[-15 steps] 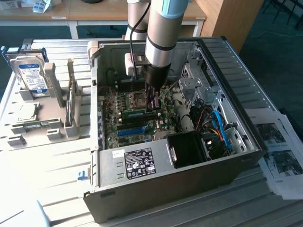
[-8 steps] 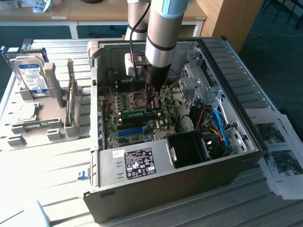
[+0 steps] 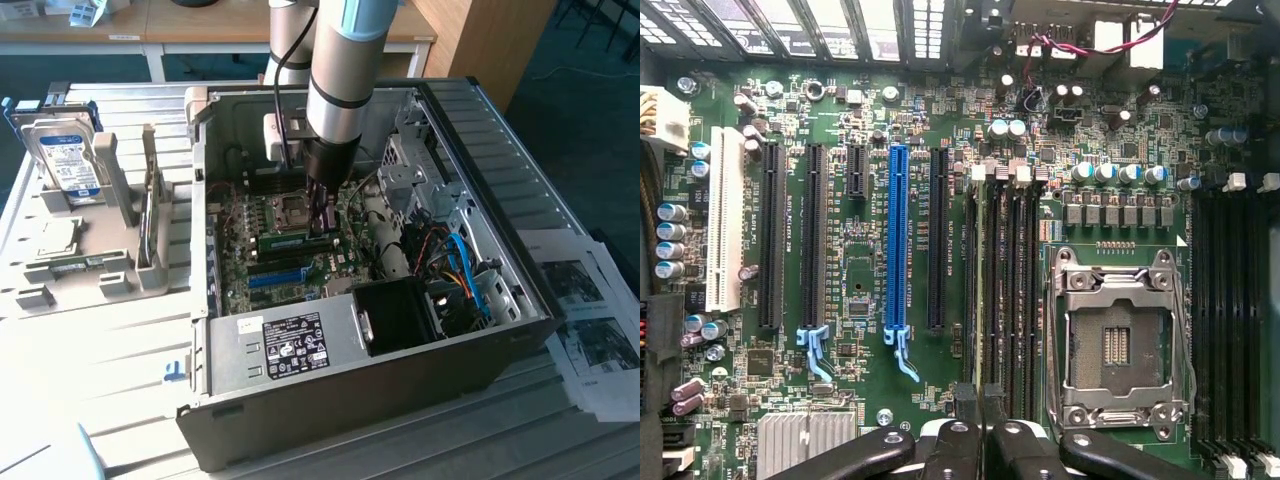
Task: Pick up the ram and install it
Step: 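Insert the ram into the slot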
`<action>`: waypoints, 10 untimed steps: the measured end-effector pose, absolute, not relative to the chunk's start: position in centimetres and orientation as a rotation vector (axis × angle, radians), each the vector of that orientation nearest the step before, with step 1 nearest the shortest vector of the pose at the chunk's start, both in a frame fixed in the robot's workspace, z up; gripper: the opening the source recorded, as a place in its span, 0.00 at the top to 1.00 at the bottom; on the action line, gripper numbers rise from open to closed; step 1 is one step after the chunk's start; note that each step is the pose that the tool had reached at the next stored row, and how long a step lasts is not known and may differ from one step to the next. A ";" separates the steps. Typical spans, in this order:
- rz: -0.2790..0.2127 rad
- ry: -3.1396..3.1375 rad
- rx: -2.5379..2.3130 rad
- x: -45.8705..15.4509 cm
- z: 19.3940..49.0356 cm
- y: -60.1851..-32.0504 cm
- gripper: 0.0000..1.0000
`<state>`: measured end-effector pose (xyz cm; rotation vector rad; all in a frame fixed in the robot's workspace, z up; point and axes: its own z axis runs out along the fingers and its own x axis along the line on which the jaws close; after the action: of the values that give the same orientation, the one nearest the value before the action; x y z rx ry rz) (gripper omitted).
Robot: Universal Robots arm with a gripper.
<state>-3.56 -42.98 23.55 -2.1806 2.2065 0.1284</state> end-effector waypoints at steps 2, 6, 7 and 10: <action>0.128 2.207 -2.181 -3.6 23.6 -43.0 0.88; 0.128 2.206 -2.181 -3.6 23.5 -43.0 0.88; 0.128 2.206 -2.181 -3.6 23.5 -43.0 0.88; 0.129 2.206 -2.180 -3.6 23.5 -43.0 0.88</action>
<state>-3.63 -42.98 23.46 -2.1802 2.2062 0.1286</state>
